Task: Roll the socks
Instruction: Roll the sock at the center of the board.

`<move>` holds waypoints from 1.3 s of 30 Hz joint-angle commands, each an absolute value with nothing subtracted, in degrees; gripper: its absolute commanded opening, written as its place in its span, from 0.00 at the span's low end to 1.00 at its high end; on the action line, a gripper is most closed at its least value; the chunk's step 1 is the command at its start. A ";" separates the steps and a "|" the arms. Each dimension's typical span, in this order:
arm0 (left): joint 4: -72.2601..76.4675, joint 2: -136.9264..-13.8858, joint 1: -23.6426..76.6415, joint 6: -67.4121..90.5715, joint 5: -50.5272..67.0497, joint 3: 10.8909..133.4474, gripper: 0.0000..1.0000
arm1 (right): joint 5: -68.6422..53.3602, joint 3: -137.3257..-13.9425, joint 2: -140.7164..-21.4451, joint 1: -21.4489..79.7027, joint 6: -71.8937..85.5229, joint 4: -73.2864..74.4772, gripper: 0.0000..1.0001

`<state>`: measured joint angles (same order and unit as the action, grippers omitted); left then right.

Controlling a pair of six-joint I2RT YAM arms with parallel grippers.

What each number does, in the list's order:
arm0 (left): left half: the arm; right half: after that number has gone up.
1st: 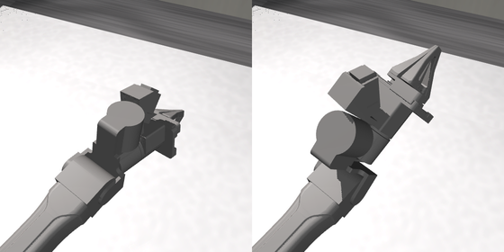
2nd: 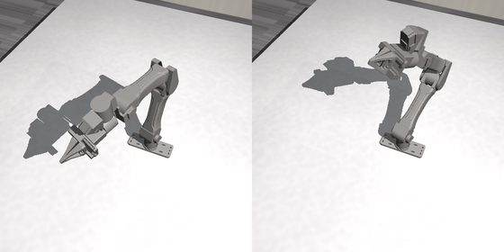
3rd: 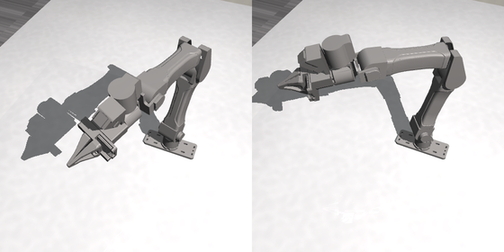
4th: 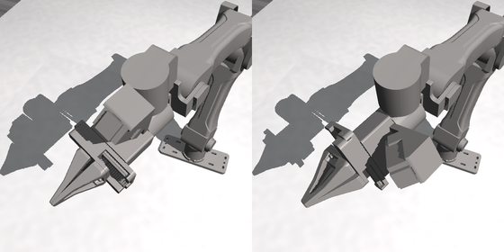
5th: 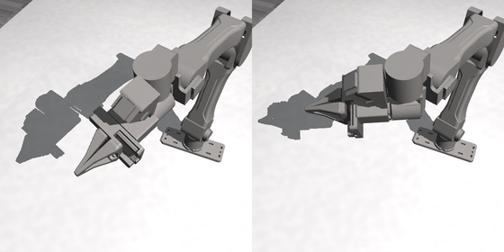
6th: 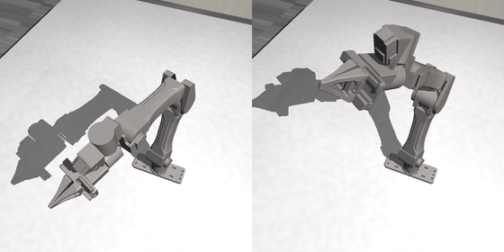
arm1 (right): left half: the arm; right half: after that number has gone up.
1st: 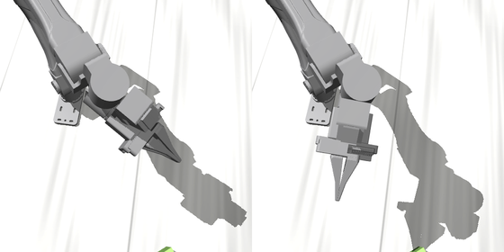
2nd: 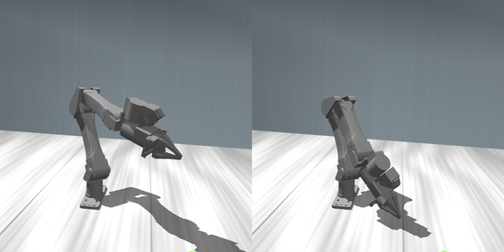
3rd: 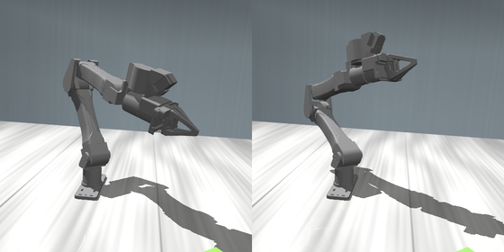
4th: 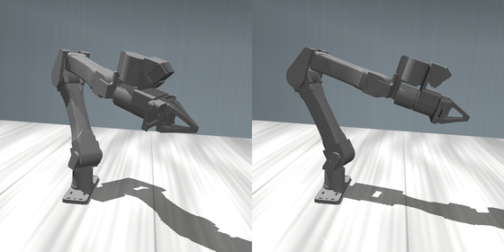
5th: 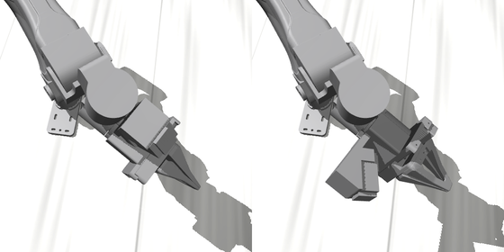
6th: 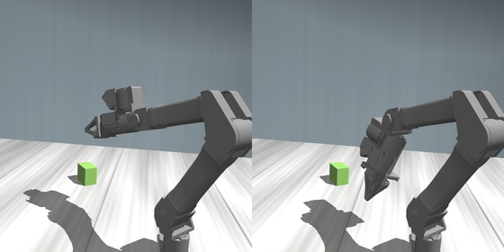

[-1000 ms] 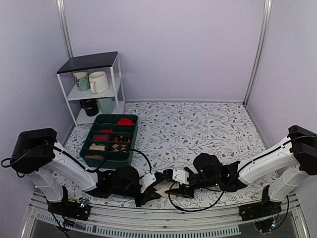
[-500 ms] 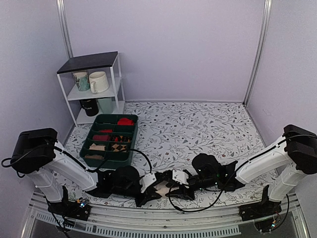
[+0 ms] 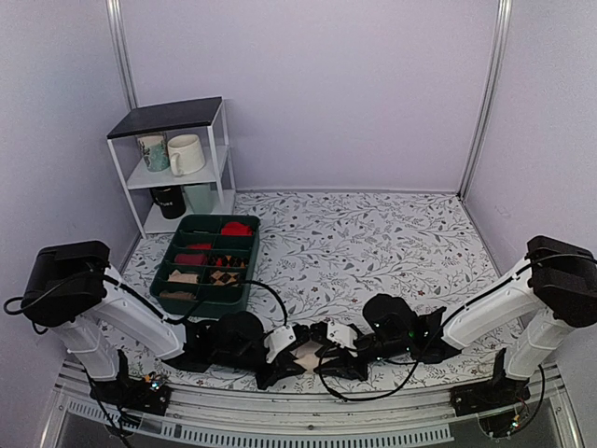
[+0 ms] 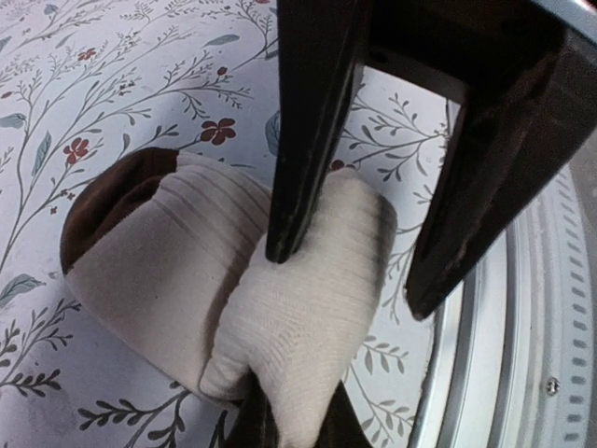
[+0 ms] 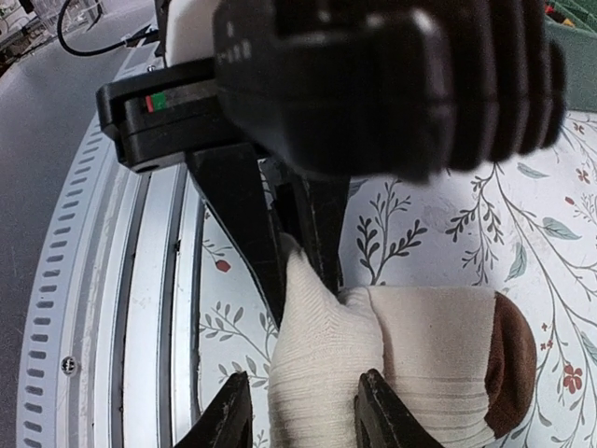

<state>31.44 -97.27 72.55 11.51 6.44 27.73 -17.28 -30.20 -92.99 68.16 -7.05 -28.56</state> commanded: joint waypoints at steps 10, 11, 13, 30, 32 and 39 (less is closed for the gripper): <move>19.93 -100.98 72.25 11.56 8.37 25.58 0.00 | -16.06 -28.08 -95.60 67.86 -3.16 -26.41 0.40; 19.92 -100.98 72.22 11.60 8.40 25.62 0.00 | -15.40 -28.04 -95.08 67.87 -2.64 -26.32 0.44; 19.89 -100.93 72.16 11.60 8.41 25.62 0.00 | -13.80 -27.11 -92.34 67.81 -1.85 -26.51 0.53; 20.43 -101.05 72.13 11.82 8.53 25.31 0.00 | -18.54 -29.05 -90.90 66.33 -1.03 -25.28 0.61; 20.46 -101.12 72.16 11.84 8.64 25.31 0.00 | -20.03 -29.36 -91.74 66.34 -0.74 -26.37 0.61; 20.47 -101.28 72.04 11.78 8.81 25.39 0.00 | -21.77 -29.50 -93.51 66.30 -0.26 -28.21 0.56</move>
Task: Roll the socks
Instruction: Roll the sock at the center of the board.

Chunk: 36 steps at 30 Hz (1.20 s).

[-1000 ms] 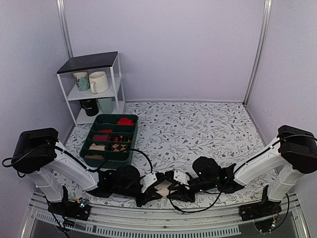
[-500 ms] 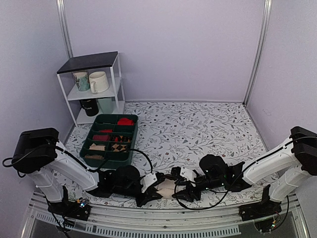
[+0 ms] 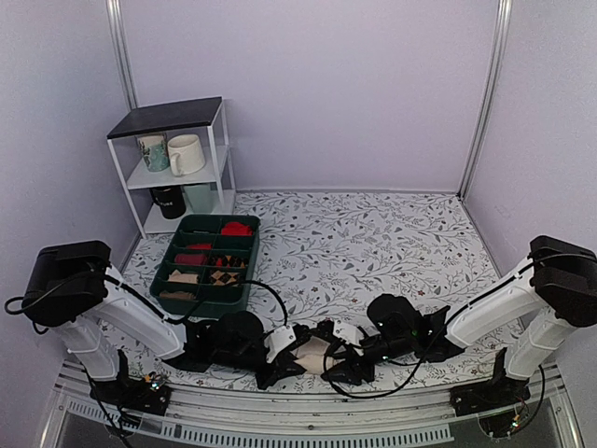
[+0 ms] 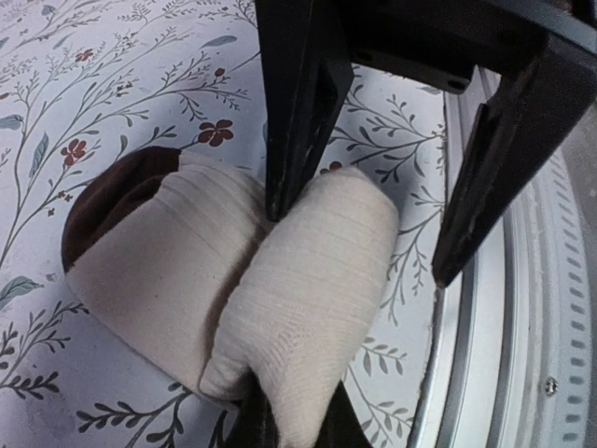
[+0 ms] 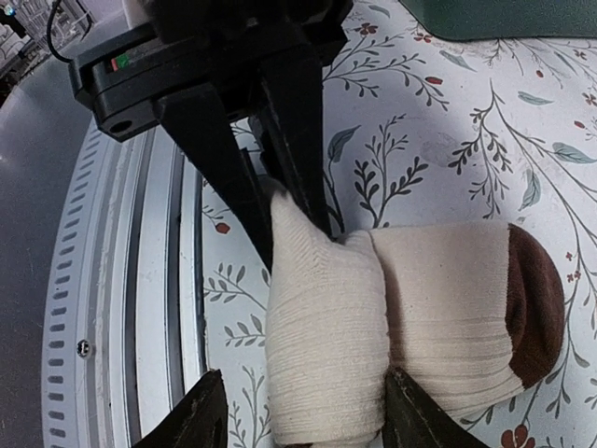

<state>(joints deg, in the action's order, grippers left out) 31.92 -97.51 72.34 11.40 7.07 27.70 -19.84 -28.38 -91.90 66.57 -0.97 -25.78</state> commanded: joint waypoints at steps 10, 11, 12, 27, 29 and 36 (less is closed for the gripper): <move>20.28 -102.28 71.81 11.34 9.39 26.21 0.00 | -24.09 -29.98 -97.19 66.31 1.85 -27.95 0.35; 20.25 -102.51 71.81 11.29 9.58 26.26 0.00 | -24.12 -29.93 -97.41 66.32 2.18 -27.95 0.34; 20.26 -102.65 71.81 11.31 9.65 26.42 0.00 | -23.67 -29.76 -97.35 66.28 2.56 -27.94 0.35; 20.39 -102.48 71.80 11.78 9.49 26.10 0.00 | -18.55 -26.68 -84.62 66.30 -2.31 -26.72 0.50; 20.24 -102.48 71.76 11.69 9.52 26.10 0.00 | -20.34 -26.74 -84.86 66.34 -2.53 -27.16 0.49; 20.34 -102.61 71.80 11.73 9.59 26.10 0.00 | -22.63 -26.62 -91.63 66.35 -0.77 -30.50 0.47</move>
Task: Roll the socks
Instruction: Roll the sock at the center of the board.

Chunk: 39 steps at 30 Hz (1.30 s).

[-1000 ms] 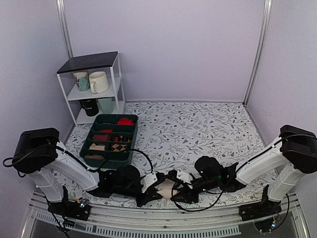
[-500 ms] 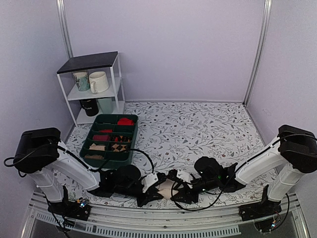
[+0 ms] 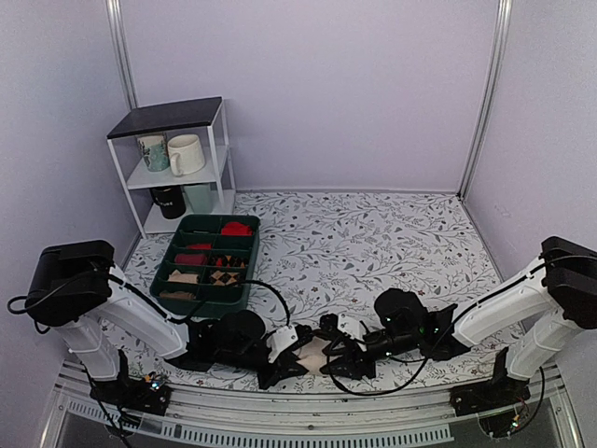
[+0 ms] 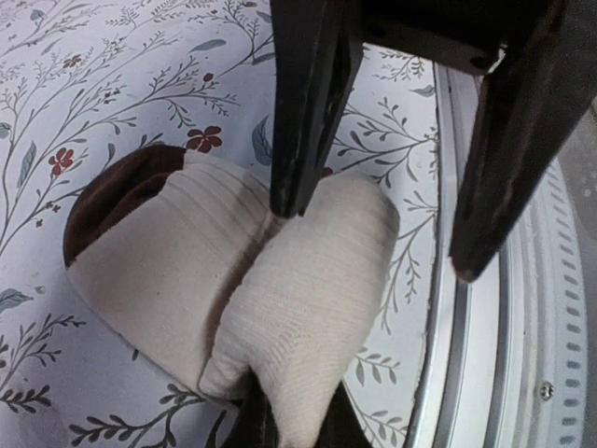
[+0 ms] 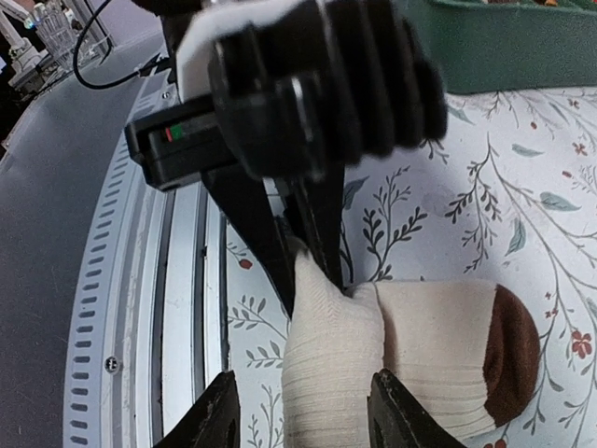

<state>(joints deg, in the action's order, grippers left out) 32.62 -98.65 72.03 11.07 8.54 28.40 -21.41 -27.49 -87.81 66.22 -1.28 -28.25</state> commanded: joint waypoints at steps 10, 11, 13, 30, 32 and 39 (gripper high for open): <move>20.30 -102.83 71.72 11.61 9.73 26.34 0.00 | -23.20 -26.34 -94.32 66.40 1.71 -32.01 0.41; 20.24 -102.91 71.65 11.60 9.71 26.39 0.00 | -23.47 -26.51 -94.69 66.38 1.79 -31.87 0.40; 20.21 -102.92 71.67 11.48 9.67 26.37 0.00 | -23.78 -26.68 -95.64 66.37 2.54 -31.86 0.40; 20.88 -98.53 71.75 8.46 3.41 28.57 0.19 | -26.65 -25.76 -100.64 65.98 12.07 -30.69 0.06; 22.08 -96.52 71.88 6.10 1.75 29.37 0.46 | -27.51 -25.35 -101.60 65.26 14.35 -30.67 0.05; 31.98 -86.24 74.46 -3.06 -3.21 24.32 0.99 | -31.38 -25.49 -104.91 61.89 19.81 -30.06 0.05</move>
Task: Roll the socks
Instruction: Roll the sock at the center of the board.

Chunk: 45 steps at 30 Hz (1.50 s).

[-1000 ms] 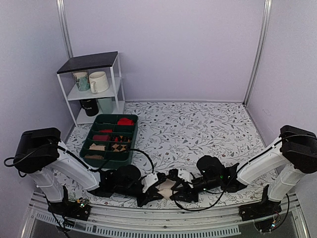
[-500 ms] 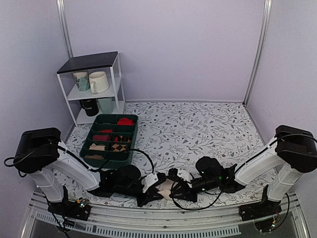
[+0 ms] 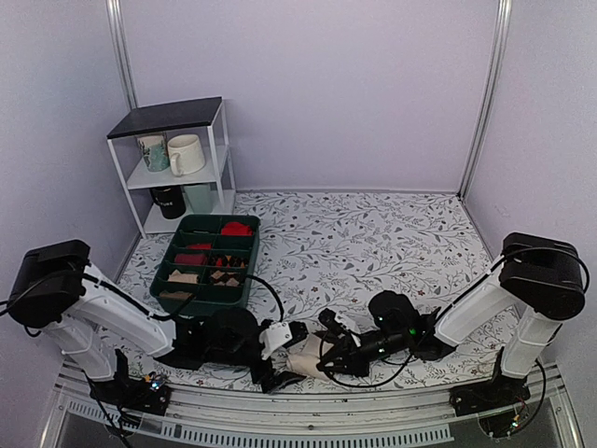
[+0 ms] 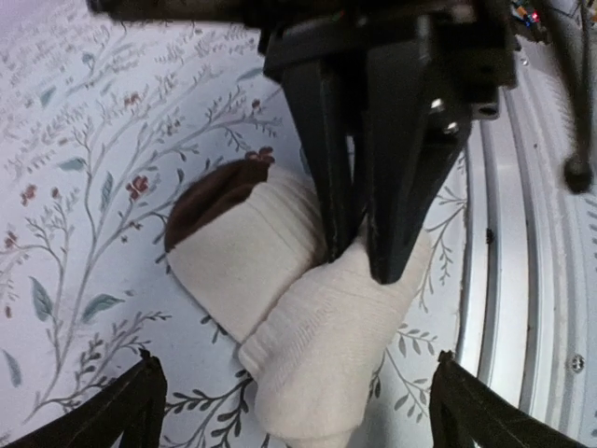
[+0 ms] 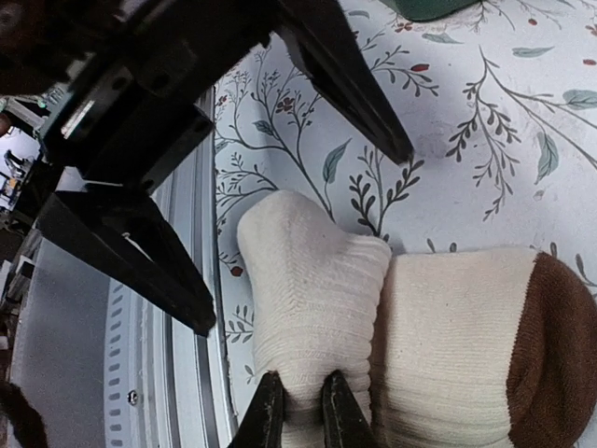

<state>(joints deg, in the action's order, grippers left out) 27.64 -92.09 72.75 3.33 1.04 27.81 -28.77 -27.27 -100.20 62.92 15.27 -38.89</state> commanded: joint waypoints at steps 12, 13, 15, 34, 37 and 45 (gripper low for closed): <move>40.99 -91.21 77.00 -9.72 -0.75 21.97 0.98 | -39.16 -27.68 -109.69 56.51 24.44 -24.71 0.05; 41.07 -92.71 77.13 -10.31 -0.75 23.02 0.97 | -39.63 -27.76 -110.34 56.21 24.65 -24.64 0.05; 42.46 -95.01 77.10 -11.46 -0.88 24.15 0.97 | -39.85 -27.82 -111.02 55.90 25.00 -24.52 0.05; 46.70 -89.57 78.06 -9.64 -0.57 19.27 0.80 | -40.08 -28.17 -111.95 55.34 24.64 -24.48 0.05; 45.30 -91.60 78.56 -9.02 0.98 19.90 0.78 | -40.10 -28.45 -112.21 55.35 24.69 -24.48 0.05; 44.06 -95.85 78.66 -8.67 -0.83 21.97 0.77 | -40.42 -28.41 -112.25 55.37 24.68 -24.43 0.05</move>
